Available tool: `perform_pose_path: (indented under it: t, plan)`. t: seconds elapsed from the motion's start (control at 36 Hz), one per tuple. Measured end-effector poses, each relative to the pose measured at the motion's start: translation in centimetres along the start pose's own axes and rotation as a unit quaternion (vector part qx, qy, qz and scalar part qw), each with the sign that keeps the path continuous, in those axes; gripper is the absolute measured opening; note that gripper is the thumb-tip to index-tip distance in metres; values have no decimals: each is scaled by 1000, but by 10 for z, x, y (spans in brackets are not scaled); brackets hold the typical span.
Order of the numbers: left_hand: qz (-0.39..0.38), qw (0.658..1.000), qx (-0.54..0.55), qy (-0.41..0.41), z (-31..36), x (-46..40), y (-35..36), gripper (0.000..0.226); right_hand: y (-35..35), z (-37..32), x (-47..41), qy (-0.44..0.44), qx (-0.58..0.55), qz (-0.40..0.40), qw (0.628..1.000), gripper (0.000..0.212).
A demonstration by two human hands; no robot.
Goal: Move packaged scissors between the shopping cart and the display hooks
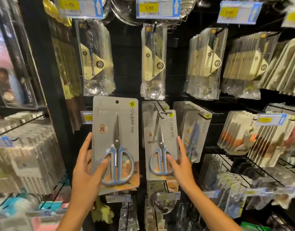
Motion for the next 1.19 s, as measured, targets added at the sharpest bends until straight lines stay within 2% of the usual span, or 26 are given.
perform_pose_path:
  t: [0.25, 0.44, 0.64, 0.75, 0.86, 0.94, 1.0, 1.19]
  plan:
    - [19, 1000, -7, 9, 3, -9, -2, 80, 19, 3, -51, 36, 112, 24, 993, 73]
    - [28, 999, -21, 19, 3, -11, -3, 79, 28, 21, -78, 42, 147, 21, 988, 75]
    - [31, 999, -12, 18, 2, -7, -4, 79, 33, 26, -66, 27, 170, -4, 985, 76]
    - [26, 999, -17, 27, 6, -4, 0, 77, 30, 39, -50, 0, 208, -1, 978, 86]
    - [11, 999, -16, 29, 6, -2, 5, 76, 40, 23, -24, -12, 152, -48, 987, 72]
    - [3, 999, -5, 35, 5, 2, 8, 76, 53, -15, 2, -16, 40, -116, 992, 59]
    - [-3, 999, 8, 33, 3, 6, 12, 76, 55, -40, 18, -16, -27, -144, 989, 61]
    - [-42, 998, 53, 4, -10, 26, 31, 78, 52, -72, 50, -40, -36, -160, 986, 67]
Point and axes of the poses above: each hand's wrist, its own x-axis away from the middle knuckle, its own y-axis out of the palm, z = x × y, the point moved 9 cm from there along -x, towards the middle knuckle, and after that the axes turned 11 degrees about y, right-handed, at the moved point
